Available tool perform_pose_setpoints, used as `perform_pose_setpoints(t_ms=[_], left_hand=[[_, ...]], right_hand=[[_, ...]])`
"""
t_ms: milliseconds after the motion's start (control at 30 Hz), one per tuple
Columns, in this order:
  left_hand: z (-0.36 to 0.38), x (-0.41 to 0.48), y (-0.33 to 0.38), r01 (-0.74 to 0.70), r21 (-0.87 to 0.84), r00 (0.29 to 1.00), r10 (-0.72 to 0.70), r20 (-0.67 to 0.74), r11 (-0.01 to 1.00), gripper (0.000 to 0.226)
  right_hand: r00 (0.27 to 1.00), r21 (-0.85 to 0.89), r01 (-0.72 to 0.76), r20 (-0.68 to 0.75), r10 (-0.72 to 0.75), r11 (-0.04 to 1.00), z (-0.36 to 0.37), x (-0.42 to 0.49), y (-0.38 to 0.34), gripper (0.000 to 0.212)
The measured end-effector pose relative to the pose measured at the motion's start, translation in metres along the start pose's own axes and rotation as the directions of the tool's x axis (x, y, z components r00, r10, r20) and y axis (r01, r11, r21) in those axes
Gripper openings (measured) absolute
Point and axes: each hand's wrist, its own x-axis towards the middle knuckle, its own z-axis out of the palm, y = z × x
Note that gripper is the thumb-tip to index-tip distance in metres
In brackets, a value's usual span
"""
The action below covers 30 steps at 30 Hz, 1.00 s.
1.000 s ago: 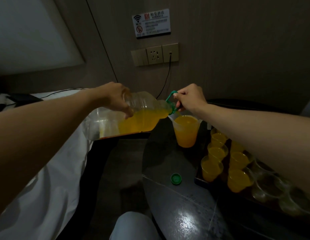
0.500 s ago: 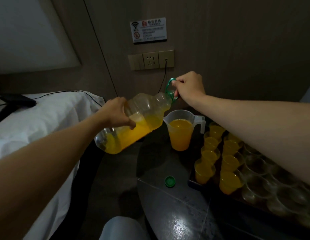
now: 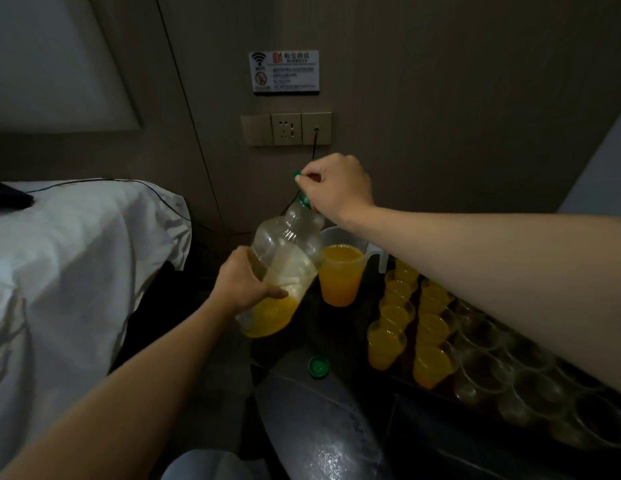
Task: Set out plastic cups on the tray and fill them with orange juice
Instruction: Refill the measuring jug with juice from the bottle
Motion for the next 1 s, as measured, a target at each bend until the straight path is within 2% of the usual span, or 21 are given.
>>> perform_pose_setpoints(t_ms=[200,267,333,467,533,633,733,800,900,967,1000], left_hand=[[0.044,-0.019,-0.021,0.098,-0.185,0.995,-0.101,-0.009,0.978,0.105],[0.055,-0.024,-0.025,0.111,-0.25,0.993,-0.12,-0.017,0.962,0.104],[0.061,-0.028,-0.027,0.114,-0.28,0.991,-0.128,-0.034,0.953,0.105],[0.064,-0.031,-0.03,0.131,-0.314,0.988,-0.149,-0.032,0.94,0.109],[0.064,-0.034,-0.033,0.138,-0.32,0.988,-0.155,-0.026,0.937,0.108],[0.066,-0.039,-0.04,0.148,-0.337,0.986,-0.167,-0.026,0.93,0.108],[0.065,-0.042,-0.041,0.151,-0.351,0.986,-0.167,-0.016,0.924,0.115],[0.063,-0.043,-0.04,0.153,-0.353,0.987,-0.161,0.007,0.923,0.13],[0.058,-0.046,-0.038,0.185,-0.354,0.983,-0.172,0.069,0.917,0.174],[0.055,-0.048,-0.037,0.205,-0.362,0.979,-0.186,0.086,0.909,0.185],[0.053,-0.05,-0.035,0.203,-0.358,0.979,-0.185,0.084,0.911,0.183]], right_hand=[[0.972,-0.064,0.183,0.163,-0.171,0.981,0.01,-0.018,-0.007,0.025],[0.941,-0.038,0.236,0.26,-0.218,0.971,0.011,-0.016,-0.006,0.03],[0.938,0.048,0.203,0.278,-0.208,0.978,0.01,-0.011,-0.004,0.04],[0.983,0.291,0.015,0.171,-0.068,0.957,0.006,0.0,0.002,0.041],[0.989,0.321,-0.058,0.149,0.01,0.945,0.002,0.002,0.01,0.044],[0.978,0.217,-0.157,0.168,0.122,0.963,0.001,-0.003,0.024,0.045],[0.951,0.035,-0.248,0.198,0.237,0.968,0.011,-0.018,0.039,0.042],[0.911,-0.079,-0.314,0.256,0.323,0.946,0.021,-0.033,0.047,0.05],[0.792,-0.115,-0.442,0.416,0.447,0.89,0.038,-0.055,0.052,0.061],[0.734,-0.177,-0.462,0.474,0.487,0.869,0.052,-0.071,0.048,0.063],[0.75,-0.213,-0.439,0.448,0.486,0.873,0.061,-0.078,0.047,0.062]])
